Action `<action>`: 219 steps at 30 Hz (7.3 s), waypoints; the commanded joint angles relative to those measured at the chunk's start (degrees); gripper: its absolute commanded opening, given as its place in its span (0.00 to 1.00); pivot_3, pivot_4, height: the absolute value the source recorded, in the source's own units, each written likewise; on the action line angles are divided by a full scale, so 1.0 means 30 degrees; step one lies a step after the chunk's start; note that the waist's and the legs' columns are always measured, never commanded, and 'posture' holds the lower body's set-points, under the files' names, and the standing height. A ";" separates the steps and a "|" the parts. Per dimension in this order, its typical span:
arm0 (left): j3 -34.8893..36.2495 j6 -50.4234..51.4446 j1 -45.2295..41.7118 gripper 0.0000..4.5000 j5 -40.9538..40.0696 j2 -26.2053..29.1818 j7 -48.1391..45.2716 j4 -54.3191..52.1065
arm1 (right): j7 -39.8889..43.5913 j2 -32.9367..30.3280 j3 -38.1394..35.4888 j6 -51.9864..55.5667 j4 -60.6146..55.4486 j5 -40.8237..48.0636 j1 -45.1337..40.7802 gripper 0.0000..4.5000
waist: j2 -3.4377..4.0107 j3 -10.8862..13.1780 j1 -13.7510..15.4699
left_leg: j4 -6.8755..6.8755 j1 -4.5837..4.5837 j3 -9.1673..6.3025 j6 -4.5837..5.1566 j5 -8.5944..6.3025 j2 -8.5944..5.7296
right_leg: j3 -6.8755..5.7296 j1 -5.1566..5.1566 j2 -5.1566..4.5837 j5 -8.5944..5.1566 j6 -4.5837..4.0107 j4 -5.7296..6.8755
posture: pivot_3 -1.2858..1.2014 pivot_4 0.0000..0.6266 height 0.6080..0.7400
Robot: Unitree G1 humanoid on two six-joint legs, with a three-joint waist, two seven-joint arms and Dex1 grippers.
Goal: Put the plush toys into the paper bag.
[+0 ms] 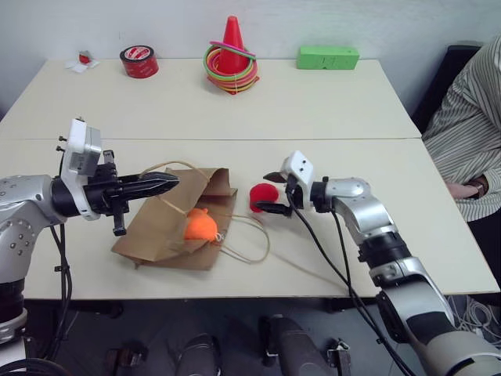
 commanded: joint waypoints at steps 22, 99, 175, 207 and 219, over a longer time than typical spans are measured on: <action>0.0286 0.0706 -0.0935 0.00 -0.1094 -0.0136 -0.0062 -0.0889 | -0.0233 0.3038 0.2010 0.8349 -0.8978 0.3321 0.0589 0.10 | -0.0009 -0.0005 -0.0207 | -0.0023 0.0035 -0.0005 -0.0080 0.0023 0.0052 | -0.0005 -0.0023 0.0065 -0.0018 -0.0031 0.0088 | 0.52 0.24 1.00; 0.1669 0.1826 0.0461 0.00 -0.2468 -0.0595 0.0499 -0.1176 | 0.2915 0.3947 0.2353 0.6931 0.1781 0.1078 -0.2006 0.80 | -0.0038 -0.0023 -0.0449 | -0.0012 -0.0015 0.0008 -0.0054 0.0015 0.0040 | 0.0003 -0.0076 0.0042 -0.0011 -0.0020 0.0080 | 0.52 0.24 1.00; -0.3735 -0.3544 0.7665 1.00 0.5336 -0.8987 1.0981 -0.8791 | 0.2775 -0.0162 -0.1600 -0.8802 -0.9287 0.3272 0.9400 0.01 | -0.0031 -0.0019 0.0510 | -0.0014 0.0076 -0.0034 0.0093 -0.0017 -0.0030 | 0.0041 0.0111 0.0039 0.0074 0.0054 -0.0031 | 0.52 0.24 1.00; -0.8387 -1.1472 -0.6372 0.00 0.7409 -0.6780 -0.8070 1.0774 | 0.3344 -0.9170 -1.0370 -0.5591 -1.4619 0.7217 1.6553 0.00 | -0.0023 -0.0013 0.0955 | 0.0006 0.0052 -0.0010 0.0033 0.0021 -0.0104 | 0.0027 0.0108 0.0083 0.0064 0.0063 -0.0062 | 0.52 0.24 1.00; -0.5613 -1.0874 -0.4909 0.61 0.7189 -0.4062 -0.6737 0.8650 | 0.3442 -0.8492 -1.0808 -0.6562 -1.4413 0.8179 1.7034 0.44 | -0.0023 -0.0013 0.0931 | 0.0009 0.0058 -0.0013 0.0032 0.0020 -0.0027 | 0.0031 0.0102 0.0073 0.0063 0.0069 -0.0037 | 0.52 0.24 1.00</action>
